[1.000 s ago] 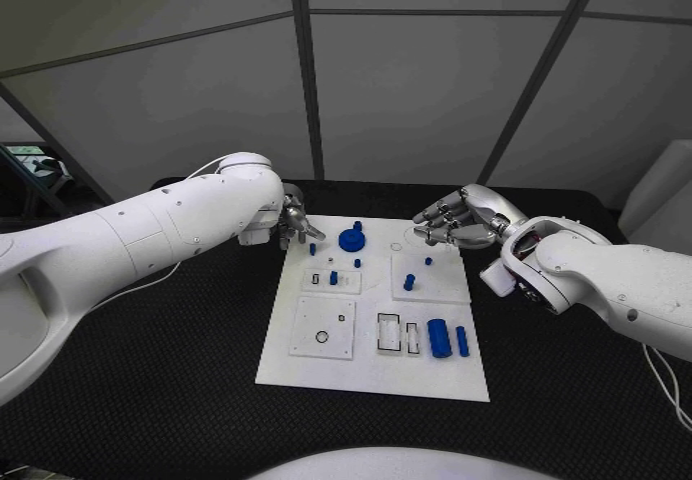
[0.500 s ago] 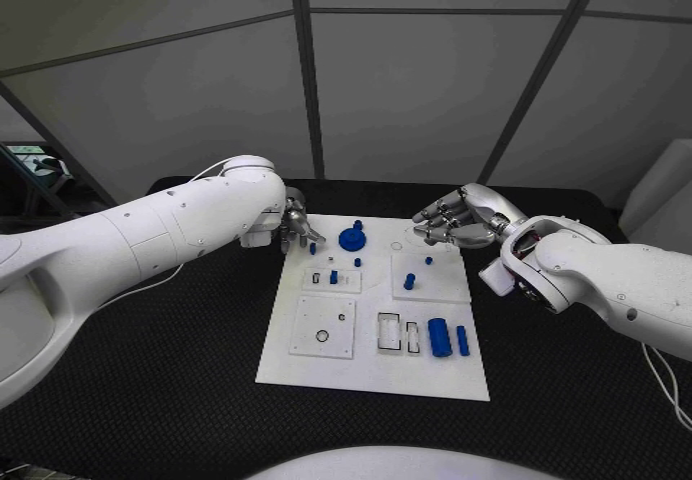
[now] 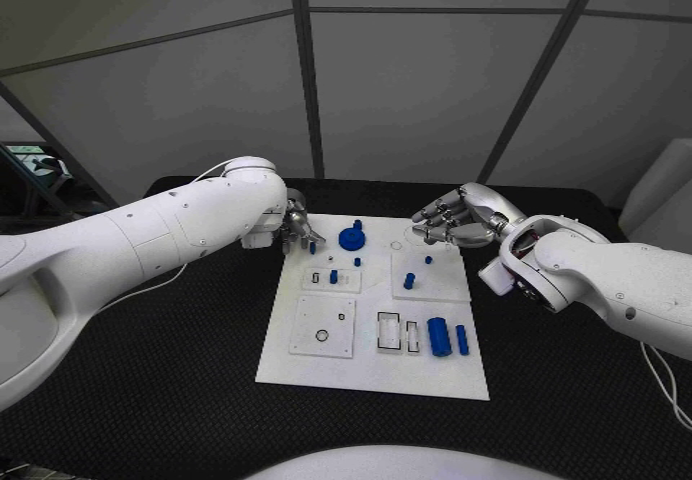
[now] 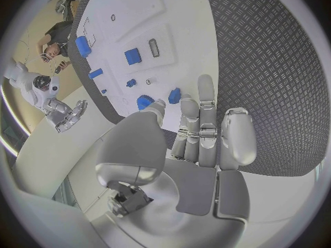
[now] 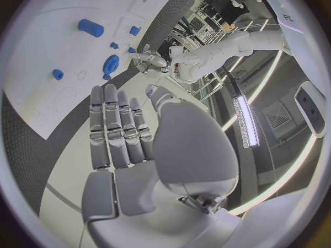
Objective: Assemble the parts on the task board
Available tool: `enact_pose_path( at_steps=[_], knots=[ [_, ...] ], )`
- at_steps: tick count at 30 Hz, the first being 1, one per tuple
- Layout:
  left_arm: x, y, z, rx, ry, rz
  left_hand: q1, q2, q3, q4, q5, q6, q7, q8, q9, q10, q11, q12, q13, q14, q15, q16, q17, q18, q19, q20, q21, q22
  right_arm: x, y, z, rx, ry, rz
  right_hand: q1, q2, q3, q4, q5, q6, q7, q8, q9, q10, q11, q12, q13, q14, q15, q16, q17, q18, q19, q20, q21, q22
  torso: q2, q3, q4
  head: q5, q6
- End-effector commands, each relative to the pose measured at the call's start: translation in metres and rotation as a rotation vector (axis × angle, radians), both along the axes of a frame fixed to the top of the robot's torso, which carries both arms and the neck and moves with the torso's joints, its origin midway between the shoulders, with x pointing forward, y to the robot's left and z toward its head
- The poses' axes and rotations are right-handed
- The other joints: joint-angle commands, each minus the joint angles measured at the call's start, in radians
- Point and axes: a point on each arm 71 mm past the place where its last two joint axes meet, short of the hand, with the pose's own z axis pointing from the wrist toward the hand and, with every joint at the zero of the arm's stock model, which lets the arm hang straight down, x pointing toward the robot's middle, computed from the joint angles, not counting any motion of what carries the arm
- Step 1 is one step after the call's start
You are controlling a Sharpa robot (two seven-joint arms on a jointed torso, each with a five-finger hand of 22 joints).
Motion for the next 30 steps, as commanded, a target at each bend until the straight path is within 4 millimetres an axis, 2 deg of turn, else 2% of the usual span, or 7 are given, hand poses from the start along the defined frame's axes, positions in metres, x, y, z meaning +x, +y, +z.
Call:
enact_pose_path(
  at_steps=[1, 12, 17, 20, 22, 26, 30],
  knots=[
    [-0.0002, -0.0007, -0.0001, -0.008, 0.01, -0.003, 0.013, 0.006, -0.002, -0.007, 0.004, 0.007, 0.0, 0.007, 0.002, 0.006, -0.001, 0.007, -0.001, 0.006, -0.003, -0.003, 0.001, -0.059, 0.008, -0.002, 0.004, 0.001, 0.0, 0.0012, 0.0012, 0.004, -0.003, 0.009, -0.006, 0.004, -0.006, -0.001, 0.002, -0.007, 0.001, -0.003, 0.0, -0.007, -0.003, 0.0, 0.0, 0.002, 0.003, -0.003, -0.001, 0.003, 0.004, 0.001, -0.004, -0.001, 0.0, 0.0, -0.0002, 0.0, -0.001],
    [-0.0016, -0.0017, -0.0015, -0.047, 0.033, 0.005, 0.097, 0.047, 0.035, -0.052, 0.0, 0.0, -0.008, 0.018, 0.005, 0.003, -0.008, 0.004, -0.011, 0.007, -0.007, -0.005, 0.003, -0.059, 0.009, -0.005, 0.003, 0.005, 0.0002, 0.0019, 0.001, 0.004, -0.002, 0.011, -0.006, 0.004, -0.006, -0.001, 0.002, -0.007, 0.001, -0.003, 0.0, -0.007, -0.003, 0.0, 0.0, 0.002, 0.003, -0.003, -0.001, 0.003, 0.004, 0.001, -0.004, -0.001, 0.0, 0.0002, -0.0003, -0.002, -0.002],
    [-0.0021, -0.0014, -0.0018, -0.069, 0.039, 0.013, 0.169, 0.072, 0.115, -0.105, -0.005, -0.014, -0.009, 0.02, 0.004, -0.003, -0.01, -0.007, -0.023, 0.006, -0.009, -0.007, 0.003, -0.059, 0.008, -0.008, 0.001, 0.006, 0.0002, 0.002, 0.0009, 0.004, -0.001, 0.012, -0.006, 0.004, -0.006, -0.001, 0.002, -0.007, 0.001, -0.003, 0.0, -0.007, -0.003, 0.0, 0.0, 0.002, 0.003, -0.003, -0.001, 0.003, 0.004, 0.001, -0.004, -0.001, 0.0, 0.0, -0.0006, -0.002, -0.004],
    [-0.0033, -0.0011, -0.0015, -0.084, 0.04, 0.016, 0.197, 0.07, 0.206, -0.143, -0.006, -0.024, -0.006, 0.026, 0.008, -0.005, -0.012, -0.015, -0.033, 0.005, -0.009, -0.008, 0.004, -0.059, 0.008, -0.009, -0.001, 0.008, 0.0003, 0.0022, 0.0008, 0.004, -0.001, 0.013, -0.006, 0.004, -0.006, -0.001, 0.002, -0.007, 0.001, -0.003, 0.0, -0.007, -0.003, 0.0, 0.0, 0.002, 0.003, -0.003, -0.001, 0.003, 0.004, 0.001, -0.004, -0.001, 0.0, -0.0001, 0.0002, -0.003, -0.003],
    [-0.0044, -0.0008, -0.001, -0.092, 0.038, 0.017, 0.196, 0.066, 0.244, -0.154, -0.007, -0.027, -0.006, 0.031, 0.013, -0.004, -0.011, -0.018, -0.036, 0.005, -0.008, -0.009, 0.004, -0.059, 0.008, -0.008, -0.001, 0.009, 0.0003, 0.0023, 0.0008, 0.004, -0.001, 0.013, -0.006, 0.004, -0.006, -0.001, 0.002, -0.007, 0.001, -0.003, 0.0, -0.007, -0.003, 0.0, 0.0, 0.002, 0.003, -0.003, -0.001, 0.003, 0.004, 0.001, -0.004, -0.001, 0.0, -0.0003, 0.0004, -0.003, -0.004],
    [-0.0065, 0.0013, 0.0007, -0.104, 0.025, 0.023, 0.156, 0.038, 0.351, -0.174, -0.011, -0.035, -0.006, 0.052, 0.031, 0.003, -0.01, -0.017, -0.042, 0.007, -0.006, -0.009, 0.005, -0.059, 0.009, -0.007, -0.003, 0.013, 0.0006, 0.0023, 0.0007, 0.003, 0.0, 0.013, -0.006, 0.005, -0.006, -0.001, 0.005, -0.007, 0.001, -0.002, 0.0, -0.007, -0.003, 0.001, 0.0, 0.002, 0.003, -0.003, -0.002, 0.003, 0.005, 0.001, -0.005, -0.002, -0.001, 0.0002, 0.0009, -0.002, -0.005],
    [-0.0093, 0.0047, 0.003, -0.114, 0.007, 0.029, 0.136, 0.022, 0.393, -0.187, -0.013, -0.039, -0.007, 0.062, 0.04, 0.008, -0.009, -0.012, -0.041, 0.009, -0.009, -0.009, 0.005, -0.06, 0.011, -0.007, -0.001, 0.017, 0.0009, 0.0022, 0.0005, 0.003, 0.0, 0.012, -0.006, 0.005, -0.006, -0.001, 0.005, -0.007, 0.001, -0.002, 0.0, -0.007, -0.003, 0.001, 0.0, 0.002, 0.003, -0.003, -0.002, 0.003, 0.005, 0.001, -0.005, -0.002, -0.002, 0.0007, 0.0013, 0.0, -0.006]
  ],
)
